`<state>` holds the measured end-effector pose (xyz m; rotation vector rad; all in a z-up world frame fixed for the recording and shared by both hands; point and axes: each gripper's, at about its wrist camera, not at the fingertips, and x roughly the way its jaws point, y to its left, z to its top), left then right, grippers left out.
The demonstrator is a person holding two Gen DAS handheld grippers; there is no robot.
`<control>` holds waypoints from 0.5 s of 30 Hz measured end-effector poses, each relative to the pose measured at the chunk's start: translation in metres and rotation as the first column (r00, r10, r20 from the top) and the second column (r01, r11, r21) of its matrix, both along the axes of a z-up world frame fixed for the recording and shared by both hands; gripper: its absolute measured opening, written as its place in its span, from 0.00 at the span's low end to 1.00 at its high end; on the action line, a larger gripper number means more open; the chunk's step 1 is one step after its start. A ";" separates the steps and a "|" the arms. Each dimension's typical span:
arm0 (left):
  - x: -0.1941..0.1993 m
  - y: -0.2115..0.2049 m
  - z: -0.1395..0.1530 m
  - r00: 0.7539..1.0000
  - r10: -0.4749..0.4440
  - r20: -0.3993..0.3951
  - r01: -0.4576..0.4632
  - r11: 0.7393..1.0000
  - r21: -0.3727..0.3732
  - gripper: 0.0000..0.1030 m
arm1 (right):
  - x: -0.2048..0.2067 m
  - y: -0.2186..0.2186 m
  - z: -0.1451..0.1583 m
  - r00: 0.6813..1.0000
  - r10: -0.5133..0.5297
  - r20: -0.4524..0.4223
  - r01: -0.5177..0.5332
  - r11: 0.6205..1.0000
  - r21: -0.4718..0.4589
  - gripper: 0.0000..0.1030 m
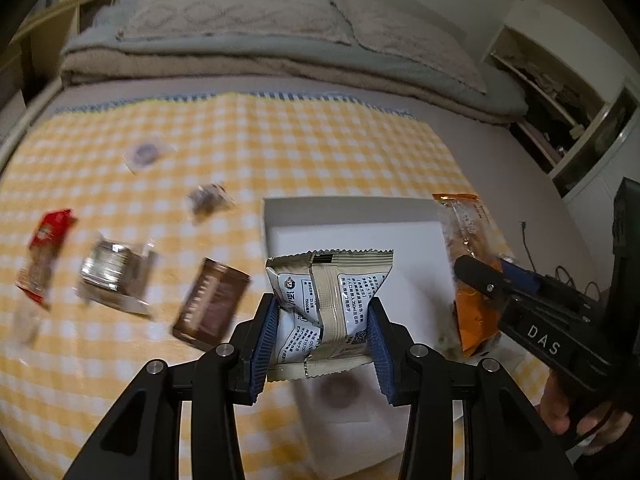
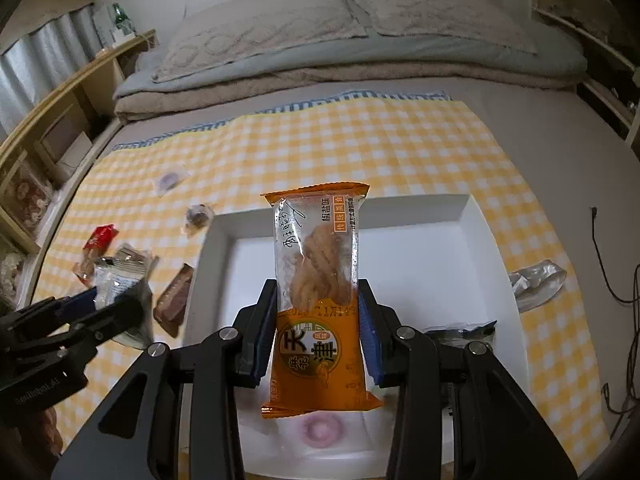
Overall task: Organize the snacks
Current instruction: 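Carry the printed packet and orange packet with both tools over the tray, then open both tools to drop the two packets into the tray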
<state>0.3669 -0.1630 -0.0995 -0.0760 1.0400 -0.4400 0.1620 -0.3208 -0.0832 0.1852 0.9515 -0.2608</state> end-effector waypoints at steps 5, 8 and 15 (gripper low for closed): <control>0.023 -0.023 -0.027 0.999 0.006 -0.041 -0.006 1.000 0.010 0.42 | 0.006 -0.012 -0.013 0.999 -0.018 -0.028 0.017 1.000 -0.007 0.37; 0.035 -0.034 -0.042 0.998 0.011 -0.067 -0.010 1.000 0.014 0.42 | 0.010 -0.021 -0.020 0.999 -0.024 -0.043 0.024 1.000 -0.016 0.37; 0.053 -0.045 -0.060 0.997 0.024 -0.074 -0.022 1.000 0.022 0.42 | 0.017 -0.050 -0.026 0.999 -0.039 -0.031 0.038 0.999 -0.026 0.37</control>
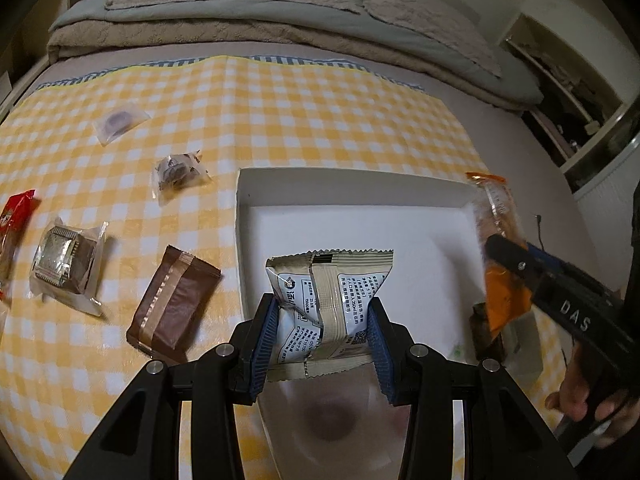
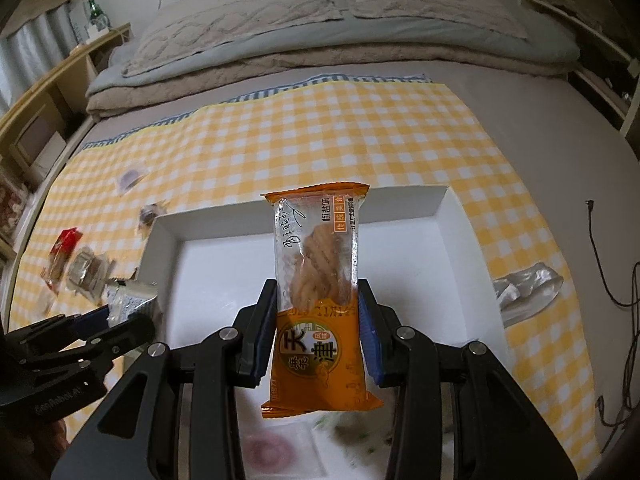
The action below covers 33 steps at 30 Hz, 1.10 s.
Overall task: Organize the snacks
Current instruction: 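Open both tools to drop the two packets into the tray, then move both tools back over the remaining snacks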
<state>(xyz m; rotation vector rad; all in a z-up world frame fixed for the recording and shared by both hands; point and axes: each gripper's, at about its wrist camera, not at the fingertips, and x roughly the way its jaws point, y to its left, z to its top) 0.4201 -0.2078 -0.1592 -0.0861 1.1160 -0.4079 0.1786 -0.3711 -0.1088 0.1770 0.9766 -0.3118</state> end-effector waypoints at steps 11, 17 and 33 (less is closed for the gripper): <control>0.000 0.003 -0.004 1.000 0.001 0.011 -0.001 1.000 0.009 0.44 | 0.016 -0.045 -0.026 0.997 -0.003 -0.072 -0.005 0.994 -0.112 0.37; -0.002 0.000 -0.001 0.999 -0.024 0.032 0.024 1.000 -0.001 0.70 | 0.015 -0.063 -0.027 0.995 -0.072 -0.063 0.063 0.989 -0.134 0.51; -0.021 0.005 0.015 0.996 -0.070 0.052 0.068 0.997 0.024 0.70 | -0.008 -0.055 -0.017 0.991 -0.091 -0.098 0.092 0.996 0.006 0.84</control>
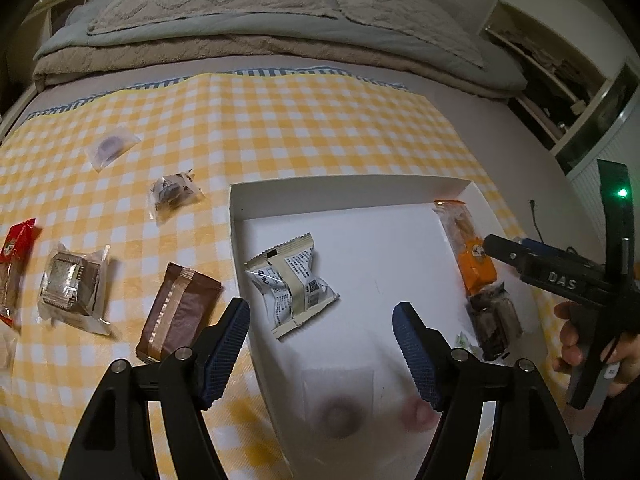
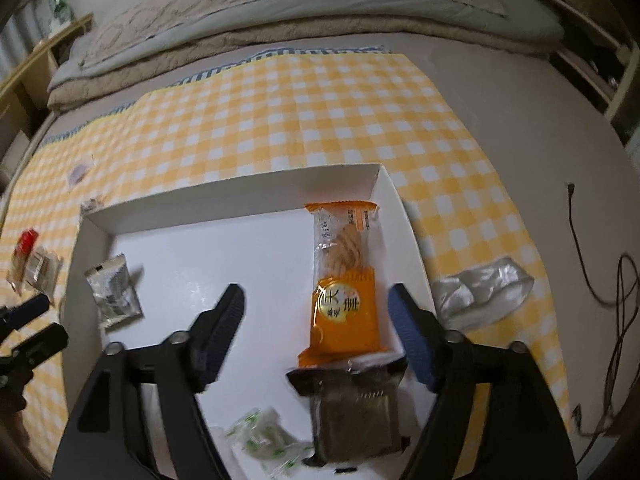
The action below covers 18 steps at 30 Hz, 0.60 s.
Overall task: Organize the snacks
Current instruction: 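Move both tools back over the remaining snacks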
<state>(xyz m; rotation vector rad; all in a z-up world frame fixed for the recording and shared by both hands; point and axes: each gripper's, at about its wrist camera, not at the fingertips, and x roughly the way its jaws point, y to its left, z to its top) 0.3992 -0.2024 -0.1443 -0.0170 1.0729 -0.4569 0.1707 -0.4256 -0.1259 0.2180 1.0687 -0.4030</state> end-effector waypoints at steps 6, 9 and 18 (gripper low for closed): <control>-0.008 0.009 0.011 1.000 -0.002 0.029 0.002 1.000 -0.012 0.92 | -0.011 0.017 0.018 0.999 0.011 0.052 -0.010 1.000 -0.012 1.00; -0.014 0.015 0.017 0.999 -0.008 0.050 0.009 1.000 -0.008 0.99 | -0.016 0.026 0.026 0.996 0.017 0.084 -0.015 0.999 -0.035 1.00; -0.026 0.041 0.035 0.995 0.004 0.100 -0.004 1.000 0.002 1.00 | -0.026 0.056 0.049 0.990 0.007 0.141 0.004 0.997 -0.076 1.00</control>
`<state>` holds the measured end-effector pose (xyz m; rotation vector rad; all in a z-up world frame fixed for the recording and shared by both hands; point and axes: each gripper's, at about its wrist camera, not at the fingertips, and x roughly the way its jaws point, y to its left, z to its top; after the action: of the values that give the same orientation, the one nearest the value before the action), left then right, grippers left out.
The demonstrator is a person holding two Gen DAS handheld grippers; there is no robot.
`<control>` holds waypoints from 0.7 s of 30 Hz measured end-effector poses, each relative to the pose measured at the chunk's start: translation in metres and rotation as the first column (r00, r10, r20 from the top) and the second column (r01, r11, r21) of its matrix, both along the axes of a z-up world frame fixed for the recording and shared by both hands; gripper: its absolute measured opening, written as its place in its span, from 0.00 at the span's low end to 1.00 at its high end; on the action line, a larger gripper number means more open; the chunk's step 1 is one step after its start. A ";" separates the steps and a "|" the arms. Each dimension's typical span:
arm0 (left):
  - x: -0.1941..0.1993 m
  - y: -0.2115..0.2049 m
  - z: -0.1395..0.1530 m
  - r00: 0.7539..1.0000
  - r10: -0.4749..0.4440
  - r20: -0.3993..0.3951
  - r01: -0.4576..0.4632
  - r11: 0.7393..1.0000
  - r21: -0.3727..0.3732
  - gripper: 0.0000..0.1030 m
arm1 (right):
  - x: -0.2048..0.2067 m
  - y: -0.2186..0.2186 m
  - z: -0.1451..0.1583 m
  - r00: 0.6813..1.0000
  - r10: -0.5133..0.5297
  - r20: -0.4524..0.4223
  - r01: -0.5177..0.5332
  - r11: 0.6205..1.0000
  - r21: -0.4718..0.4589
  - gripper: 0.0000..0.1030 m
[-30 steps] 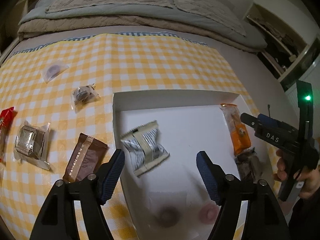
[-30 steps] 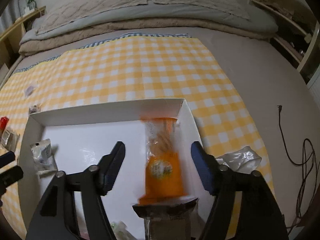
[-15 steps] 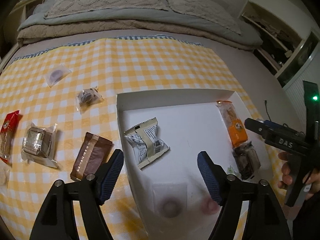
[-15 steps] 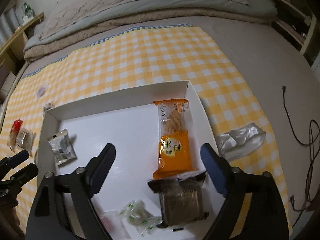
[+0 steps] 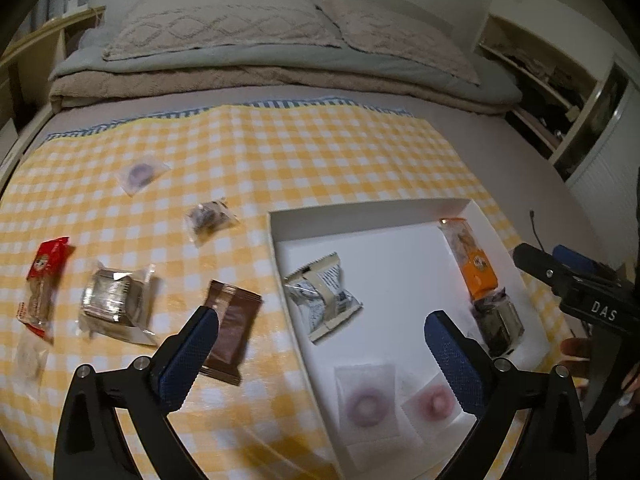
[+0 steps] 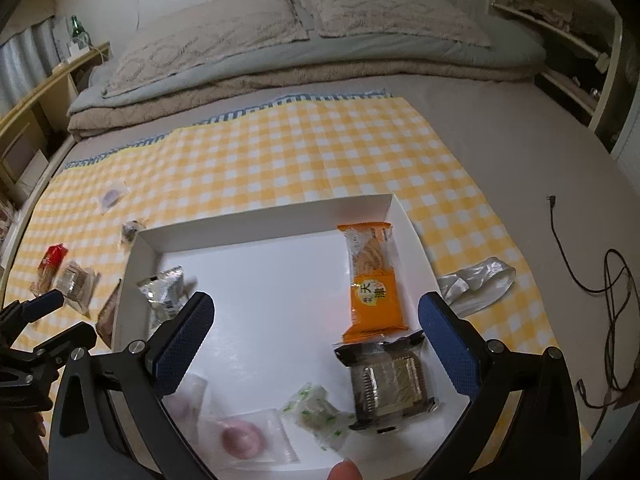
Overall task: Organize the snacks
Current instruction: 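Move both tools back over the remaining snacks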
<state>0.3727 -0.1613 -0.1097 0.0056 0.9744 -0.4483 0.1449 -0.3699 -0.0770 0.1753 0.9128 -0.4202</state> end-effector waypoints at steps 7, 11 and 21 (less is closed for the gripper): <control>-0.008 0.032 0.020 0.999 0.022 0.038 -0.021 1.000 -0.020 1.00 | 0.001 0.026 0.012 1.000 0.016 0.020 -0.015 1.000 -0.023 1.00; -0.013 0.056 0.034 0.997 0.043 0.069 -0.041 0.999 -0.020 1.00 | 0.000 0.042 0.020 0.999 0.034 0.038 -0.033 0.999 -0.042 1.00; -0.040 0.128 0.076 0.982 0.101 0.160 -0.099 0.995 -0.019 1.00 | 0.011 0.090 0.043 0.988 0.090 0.122 -0.088 0.996 -0.028 1.00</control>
<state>0.3329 -0.0332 -0.0338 -0.0170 0.8095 -0.3551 0.1563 -0.2801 -0.0337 0.1380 0.7913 -0.3330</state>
